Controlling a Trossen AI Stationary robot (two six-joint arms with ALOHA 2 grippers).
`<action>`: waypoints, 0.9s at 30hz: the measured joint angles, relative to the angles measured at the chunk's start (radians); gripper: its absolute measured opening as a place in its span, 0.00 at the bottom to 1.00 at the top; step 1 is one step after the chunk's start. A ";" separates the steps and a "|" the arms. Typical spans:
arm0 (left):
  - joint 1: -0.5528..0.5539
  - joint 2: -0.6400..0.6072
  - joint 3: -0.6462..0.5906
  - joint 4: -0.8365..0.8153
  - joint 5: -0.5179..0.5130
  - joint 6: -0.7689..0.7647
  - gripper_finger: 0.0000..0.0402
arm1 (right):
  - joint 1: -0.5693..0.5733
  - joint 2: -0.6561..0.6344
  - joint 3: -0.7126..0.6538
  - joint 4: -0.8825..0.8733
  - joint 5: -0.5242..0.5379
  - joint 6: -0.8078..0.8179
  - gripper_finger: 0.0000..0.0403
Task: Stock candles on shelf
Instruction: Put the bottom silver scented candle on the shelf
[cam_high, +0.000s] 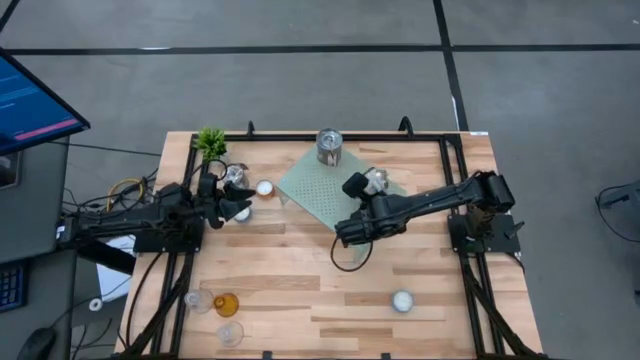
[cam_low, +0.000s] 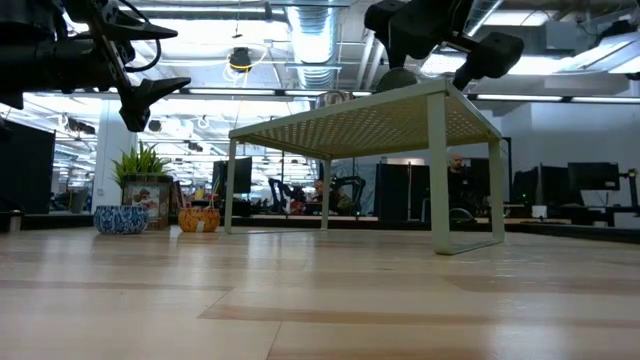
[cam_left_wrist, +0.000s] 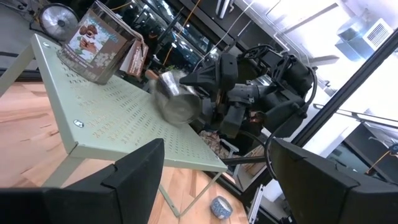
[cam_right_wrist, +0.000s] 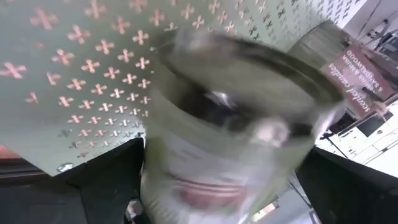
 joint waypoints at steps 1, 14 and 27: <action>0.000 0.000 0.000 0.000 0.000 0.000 0.73 | 0.000 0.000 0.000 0.000 0.001 0.000 0.97; 0.000 0.000 0.000 0.000 0.000 0.000 0.73 | 0.017 -0.039 0.074 -0.002 -0.103 0.071 0.97; 0.000 0.000 0.000 0.001 0.000 0.000 0.73 | -0.032 -0.231 0.279 0.043 -0.451 0.716 0.96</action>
